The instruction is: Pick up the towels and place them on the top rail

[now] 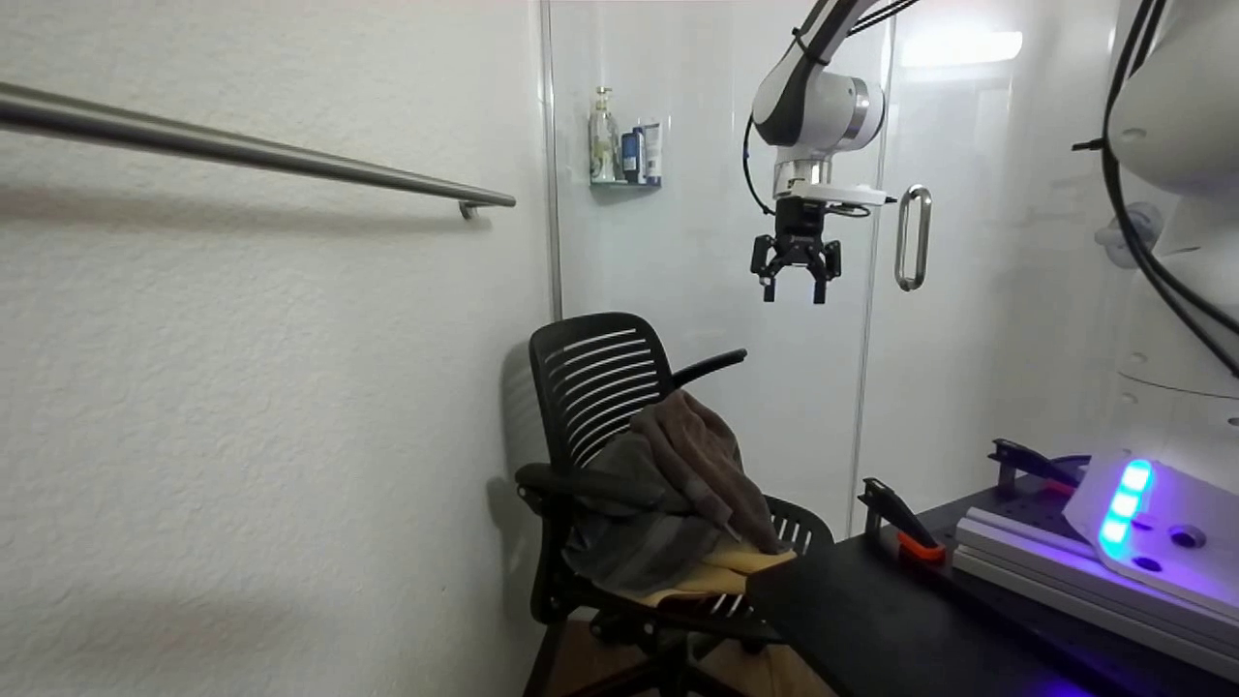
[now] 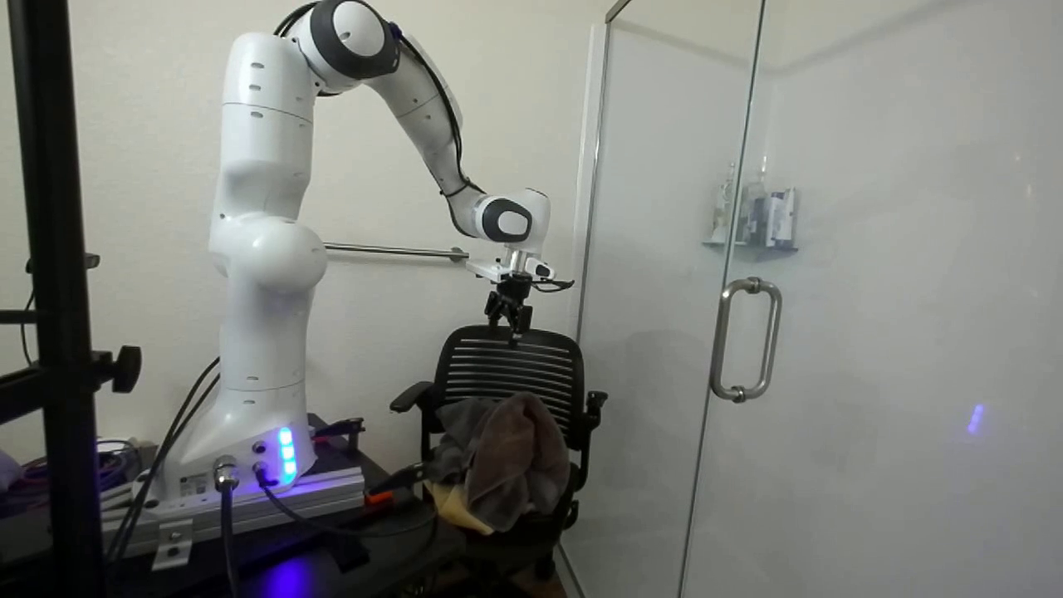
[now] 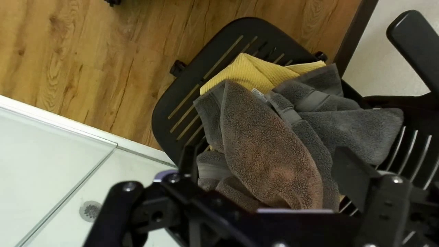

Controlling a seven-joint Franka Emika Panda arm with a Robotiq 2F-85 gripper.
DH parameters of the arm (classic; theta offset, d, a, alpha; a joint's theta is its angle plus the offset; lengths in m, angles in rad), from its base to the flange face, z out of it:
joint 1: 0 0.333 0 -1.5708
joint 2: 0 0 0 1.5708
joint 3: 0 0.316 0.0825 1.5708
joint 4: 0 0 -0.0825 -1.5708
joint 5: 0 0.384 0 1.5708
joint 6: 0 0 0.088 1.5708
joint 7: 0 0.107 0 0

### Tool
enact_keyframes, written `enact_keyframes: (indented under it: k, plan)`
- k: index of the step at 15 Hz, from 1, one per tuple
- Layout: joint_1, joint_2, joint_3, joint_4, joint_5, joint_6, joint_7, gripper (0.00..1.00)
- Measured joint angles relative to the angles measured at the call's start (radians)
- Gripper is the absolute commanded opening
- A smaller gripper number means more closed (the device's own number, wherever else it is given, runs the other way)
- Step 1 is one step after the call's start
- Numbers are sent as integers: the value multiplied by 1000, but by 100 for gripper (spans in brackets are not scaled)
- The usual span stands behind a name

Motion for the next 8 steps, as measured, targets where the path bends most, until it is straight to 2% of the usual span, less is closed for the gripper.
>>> enact_keyframes:
  k: [4,5,8]
  plan:
    - [-12,-2,-3,-9,24,9,5,100]
    - [-23,6,-9,-23,40,50,14,100]
    - [-60,63,-27,-81,100,270,11,100]
